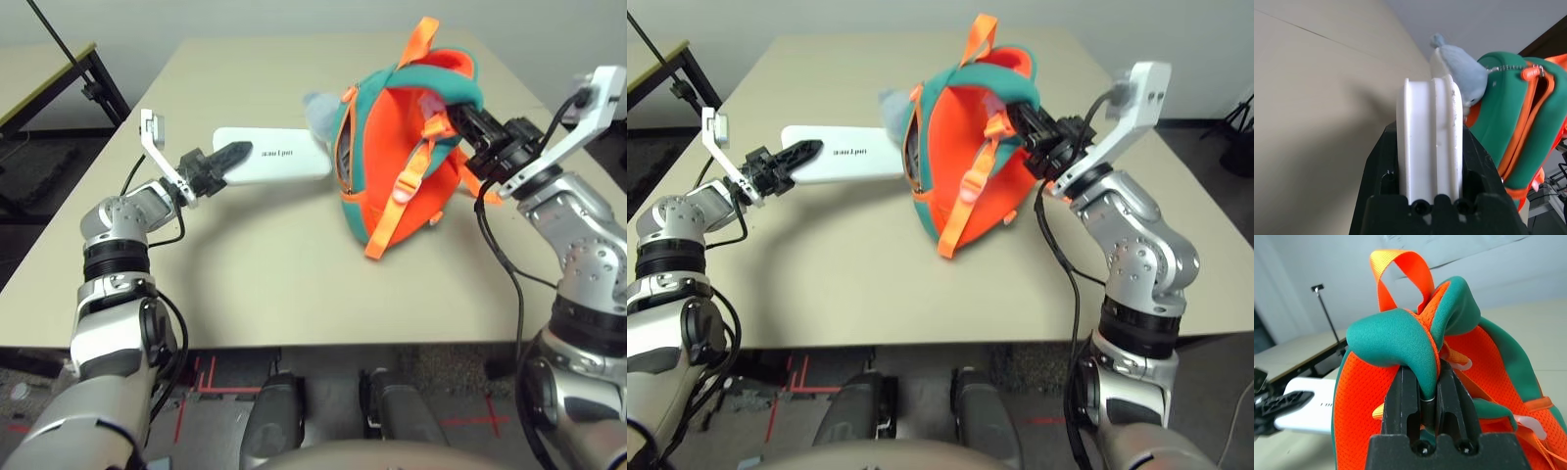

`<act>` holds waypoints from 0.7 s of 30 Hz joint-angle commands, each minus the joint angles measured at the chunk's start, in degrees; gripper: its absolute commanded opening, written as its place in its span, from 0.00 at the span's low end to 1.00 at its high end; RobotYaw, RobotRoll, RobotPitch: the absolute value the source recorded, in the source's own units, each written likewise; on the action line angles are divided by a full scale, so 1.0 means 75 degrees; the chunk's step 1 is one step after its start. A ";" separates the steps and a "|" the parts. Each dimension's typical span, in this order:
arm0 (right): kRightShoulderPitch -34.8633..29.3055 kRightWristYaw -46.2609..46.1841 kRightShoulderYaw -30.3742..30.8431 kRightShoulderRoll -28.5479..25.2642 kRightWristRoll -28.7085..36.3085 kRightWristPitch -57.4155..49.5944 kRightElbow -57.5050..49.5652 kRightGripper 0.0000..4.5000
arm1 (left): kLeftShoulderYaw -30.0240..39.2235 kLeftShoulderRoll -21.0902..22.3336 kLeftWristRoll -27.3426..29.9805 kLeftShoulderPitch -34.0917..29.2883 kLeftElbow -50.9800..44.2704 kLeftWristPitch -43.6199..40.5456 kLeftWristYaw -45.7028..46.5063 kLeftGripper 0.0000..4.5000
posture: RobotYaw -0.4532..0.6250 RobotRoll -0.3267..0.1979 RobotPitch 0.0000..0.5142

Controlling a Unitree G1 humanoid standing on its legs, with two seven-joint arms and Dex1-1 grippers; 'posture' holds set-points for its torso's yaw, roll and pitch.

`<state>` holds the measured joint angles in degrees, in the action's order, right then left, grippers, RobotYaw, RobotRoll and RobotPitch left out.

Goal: Put the pencil case into the backpack and zip it.

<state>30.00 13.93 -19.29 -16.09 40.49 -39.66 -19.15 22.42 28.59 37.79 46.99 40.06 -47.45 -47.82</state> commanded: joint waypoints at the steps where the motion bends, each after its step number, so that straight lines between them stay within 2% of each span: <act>1: 0.0156 -0.0319 -0.0225 0.0395 -0.0073 0.1127 -0.0647 0.02 | 0.0003 0.0179 -0.0039 0.0194 0.0046 0.0104 -0.0152 0.28 | 0.45 0.62 0.12; 9: 0.0077 -0.0797 -0.0172 0.1004 0.0010 0.1875 -0.0997 0.02 | -0.0012 0.0282 -0.0004 0.0187 0.0035 0.0079 -0.0170 0.28 | 0.44 0.62 0.13; 12: -0.0411 -0.0803 0.0043 0.1208 -0.0008 0.1909 -0.1207 0.02 | -0.0022 0.0281 0.0030 0.0212 -0.0048 0.0043 -0.0172 0.28 | 0.44 0.62 0.13; 16: -0.2461 -0.0151 0.0926 0.1012 0.0209 0.1271 -0.1951 0.02 | -0.0116 0.0401 0.0174 0.0230 -0.0564 -0.0242 -0.0337 0.28 | 0.44 0.62 0.13; 21: -0.4070 0.0676 0.1667 0.0149 0.0173 0.0917 -0.2280 0.02 | -0.0278 0.0594 0.0366 0.0174 -0.1436 -0.0876 -0.0526 0.28 | 0.43 0.62 0.12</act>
<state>0.85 16.13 -8.86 -13.94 41.43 -32.00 -34.18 20.94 31.89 38.79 47.22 32.44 -52.31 -50.19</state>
